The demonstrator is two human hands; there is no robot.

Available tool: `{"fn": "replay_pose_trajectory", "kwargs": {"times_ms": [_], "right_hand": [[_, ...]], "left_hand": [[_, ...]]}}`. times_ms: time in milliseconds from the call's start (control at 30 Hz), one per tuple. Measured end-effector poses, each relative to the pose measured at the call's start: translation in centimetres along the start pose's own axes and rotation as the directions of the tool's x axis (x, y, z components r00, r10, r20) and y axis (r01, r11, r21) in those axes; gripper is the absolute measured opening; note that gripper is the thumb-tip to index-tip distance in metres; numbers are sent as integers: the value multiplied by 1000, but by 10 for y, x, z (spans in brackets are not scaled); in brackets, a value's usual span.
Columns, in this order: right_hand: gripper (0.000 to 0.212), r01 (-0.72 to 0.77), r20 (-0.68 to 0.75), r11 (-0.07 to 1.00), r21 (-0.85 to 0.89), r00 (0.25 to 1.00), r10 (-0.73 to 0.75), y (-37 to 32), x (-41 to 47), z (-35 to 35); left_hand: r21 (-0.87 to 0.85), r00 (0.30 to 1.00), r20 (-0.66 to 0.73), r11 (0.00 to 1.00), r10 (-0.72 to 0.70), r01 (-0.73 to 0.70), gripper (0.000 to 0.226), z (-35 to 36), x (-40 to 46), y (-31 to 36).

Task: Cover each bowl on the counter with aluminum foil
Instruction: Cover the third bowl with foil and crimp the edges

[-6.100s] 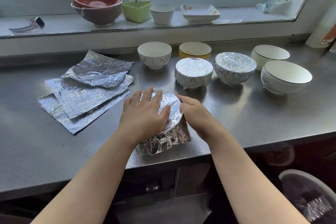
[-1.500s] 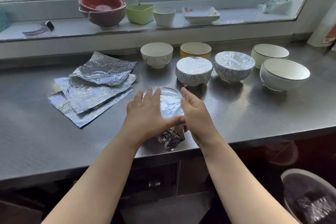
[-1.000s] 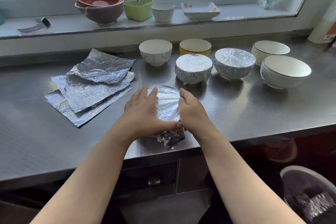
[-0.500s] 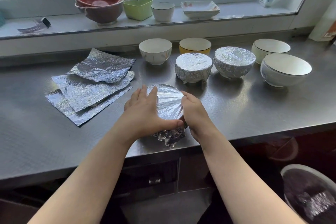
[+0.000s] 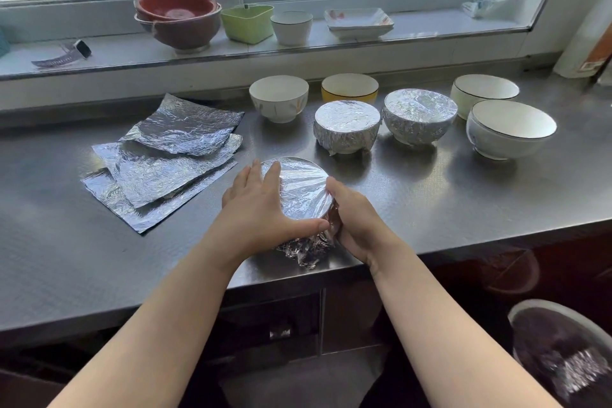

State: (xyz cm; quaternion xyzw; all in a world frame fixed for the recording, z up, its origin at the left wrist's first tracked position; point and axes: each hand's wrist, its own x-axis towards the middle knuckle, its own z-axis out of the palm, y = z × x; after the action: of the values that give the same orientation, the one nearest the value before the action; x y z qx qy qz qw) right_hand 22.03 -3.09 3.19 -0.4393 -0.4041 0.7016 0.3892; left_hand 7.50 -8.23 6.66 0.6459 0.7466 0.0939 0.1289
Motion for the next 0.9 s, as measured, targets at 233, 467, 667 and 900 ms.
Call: {"fn": "replay_pose_trajectory", "kwargs": {"times_ms": [233, 467, 667, 900], "right_hand": [[55, 12, -25, 986, -169, 1000, -16, -11, -5, -22], [44, 282, -170, 925, -253, 929, -330, -24, -28, -9], [47, 377, -57, 889, -261, 913, -404, -22, -36, 9], [48, 375, -27, 855, -358, 911, -411, -21, -33, 11]], "left_hand": [[46, 999, 36, 999, -16, 15, 140, -5, 2, 2], [97, 995, -13, 991, -95, 96, 144, 1, -1, 18], [8, 989, 11, 989, -147, 147, 135, -4, -8, 27], [195, 982, -147, 977, 119, -90, 109, -13, 6, -1]]}}
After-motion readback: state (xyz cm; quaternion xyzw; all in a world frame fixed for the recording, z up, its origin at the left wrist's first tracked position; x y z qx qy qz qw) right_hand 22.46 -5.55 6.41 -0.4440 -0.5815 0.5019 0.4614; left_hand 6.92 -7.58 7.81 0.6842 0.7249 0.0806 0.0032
